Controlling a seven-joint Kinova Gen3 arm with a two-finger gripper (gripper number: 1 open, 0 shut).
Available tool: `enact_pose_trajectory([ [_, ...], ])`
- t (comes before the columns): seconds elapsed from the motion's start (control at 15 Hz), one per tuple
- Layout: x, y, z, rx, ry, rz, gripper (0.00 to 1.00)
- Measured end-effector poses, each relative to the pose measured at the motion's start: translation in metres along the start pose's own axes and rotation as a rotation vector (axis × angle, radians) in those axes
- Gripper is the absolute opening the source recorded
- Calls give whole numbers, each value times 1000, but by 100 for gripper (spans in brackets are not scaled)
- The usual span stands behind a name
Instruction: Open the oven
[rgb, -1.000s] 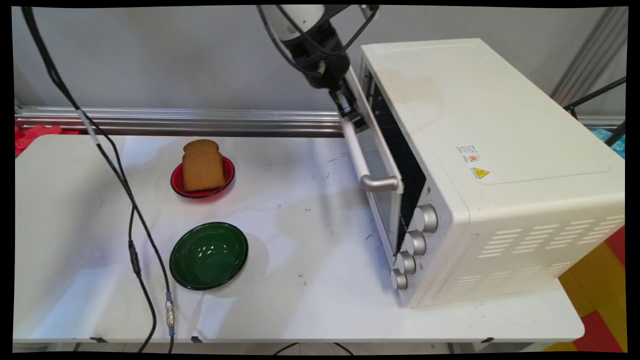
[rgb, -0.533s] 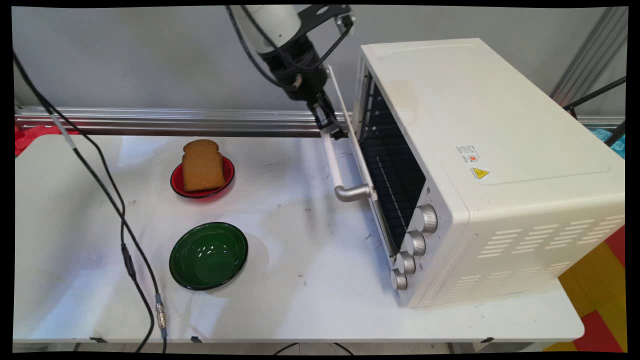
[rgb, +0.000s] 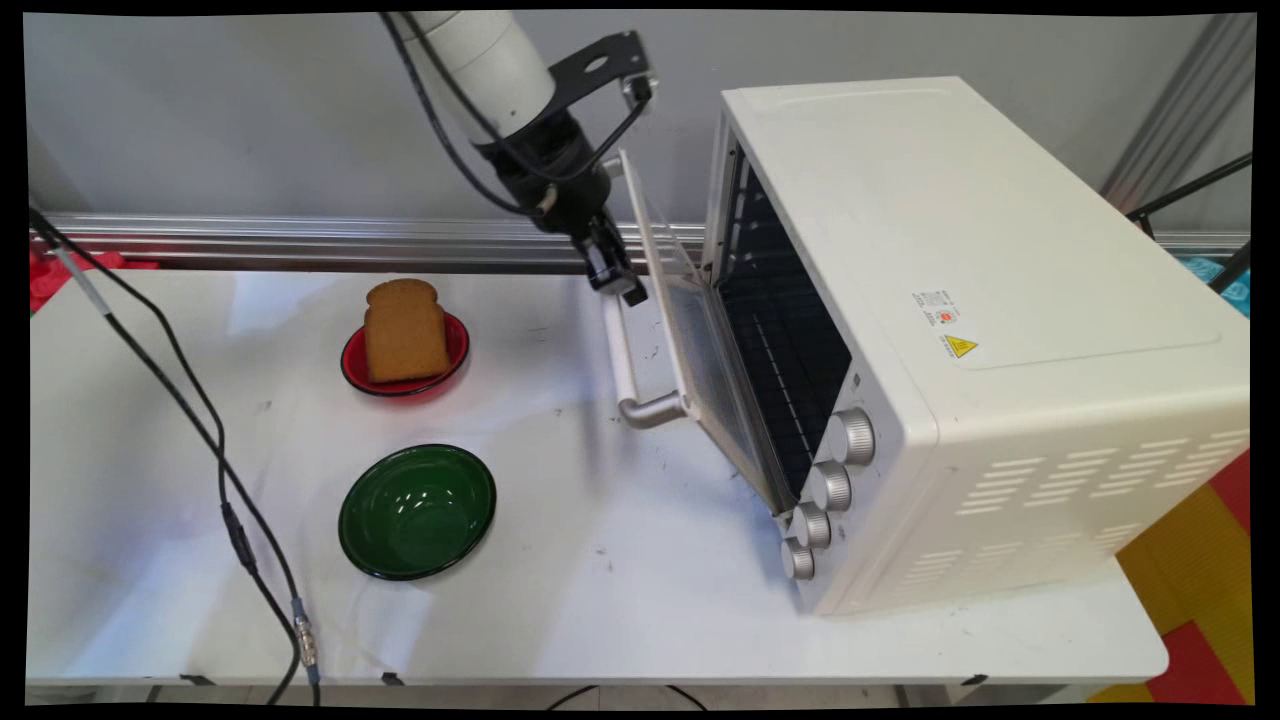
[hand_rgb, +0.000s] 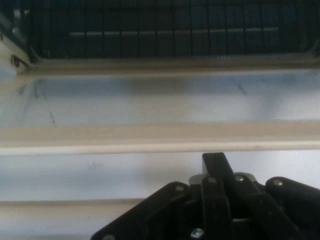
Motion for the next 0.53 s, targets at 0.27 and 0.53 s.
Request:
enact_pose_trajectory([
  [0.27,-23,-7,4,7,-6,-4,0],
  [0.53,-45,-15,7,7,12,-6,0],
])
